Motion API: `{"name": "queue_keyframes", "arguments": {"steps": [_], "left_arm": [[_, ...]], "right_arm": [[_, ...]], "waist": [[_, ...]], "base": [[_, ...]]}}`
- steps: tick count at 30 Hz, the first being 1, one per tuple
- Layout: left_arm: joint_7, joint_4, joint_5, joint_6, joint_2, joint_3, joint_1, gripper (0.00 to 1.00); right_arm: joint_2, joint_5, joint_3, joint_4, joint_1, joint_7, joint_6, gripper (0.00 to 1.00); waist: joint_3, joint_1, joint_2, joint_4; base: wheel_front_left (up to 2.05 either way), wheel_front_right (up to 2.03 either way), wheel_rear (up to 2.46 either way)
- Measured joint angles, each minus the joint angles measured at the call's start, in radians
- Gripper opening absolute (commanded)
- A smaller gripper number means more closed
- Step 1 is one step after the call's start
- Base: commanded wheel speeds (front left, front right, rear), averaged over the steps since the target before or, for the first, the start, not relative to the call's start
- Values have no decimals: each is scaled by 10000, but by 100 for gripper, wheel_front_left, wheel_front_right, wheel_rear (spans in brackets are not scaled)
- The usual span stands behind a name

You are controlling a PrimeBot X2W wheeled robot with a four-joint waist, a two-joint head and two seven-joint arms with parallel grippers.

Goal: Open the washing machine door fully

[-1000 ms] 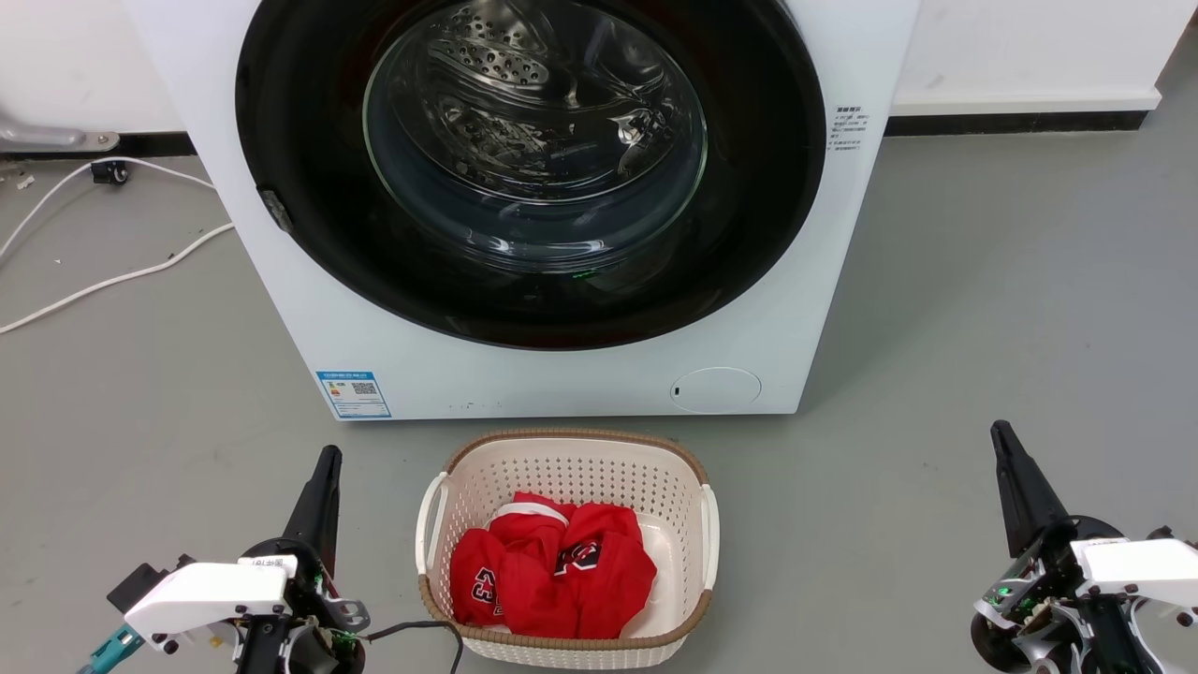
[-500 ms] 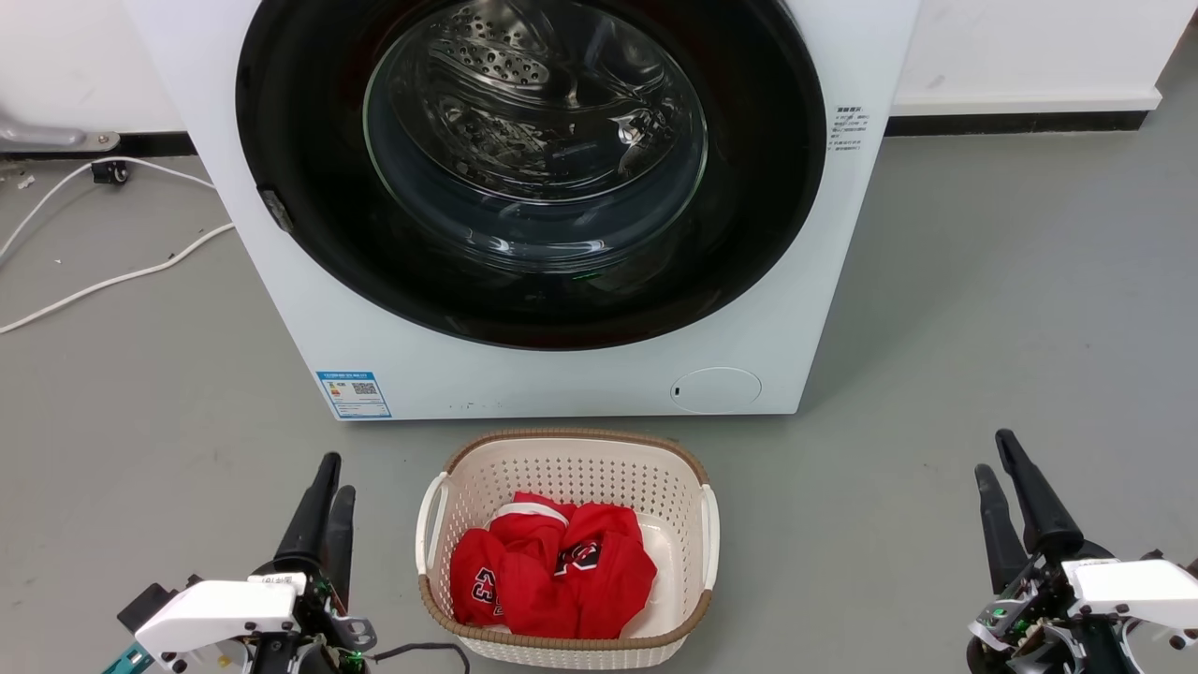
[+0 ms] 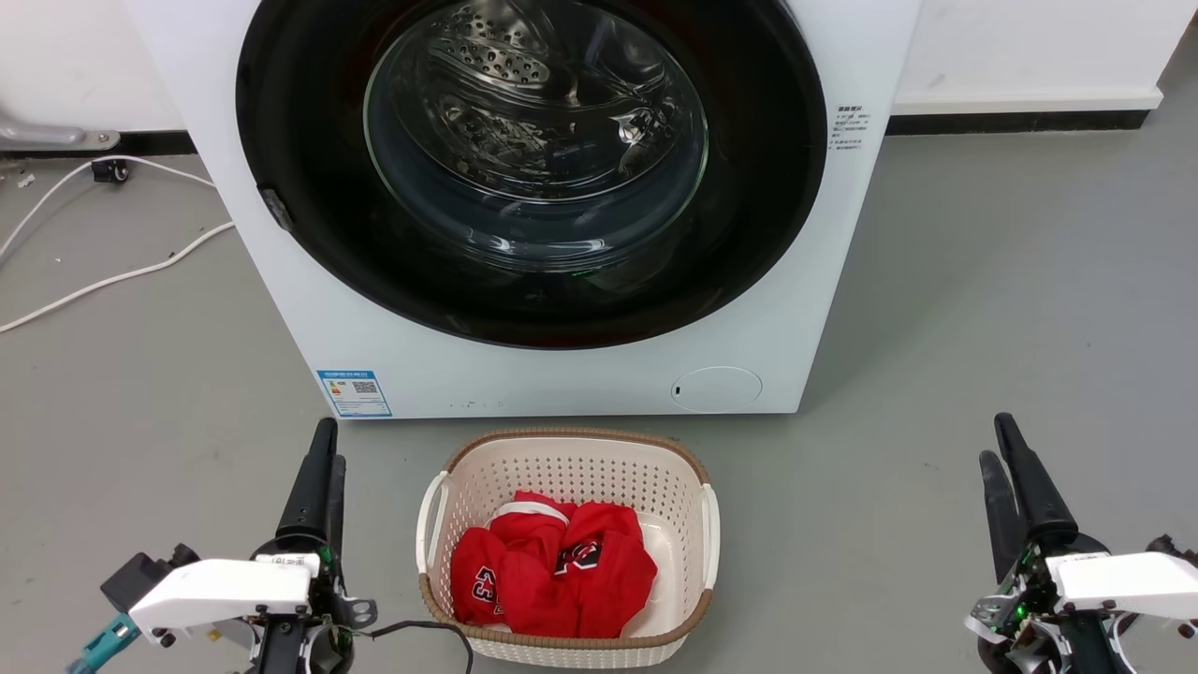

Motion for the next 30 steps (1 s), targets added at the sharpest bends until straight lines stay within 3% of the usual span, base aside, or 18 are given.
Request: {"name": "queue_keyframes", "arguments": {"steps": [17,30], "left_arm": [[-754,-1032,3870,0,21,-249,12,100],[-1181,-1206,6594,0,123,-407,137,100]], "right_arm": [[4,-4510,92,-1131,200,-740,0,100],[8,-7611,291,-1285,419,-1172,2,100]], "waist": [[25,0,0,51],[46,0,0,90]], "base": [[0,0,0],[0,0,0]]}}
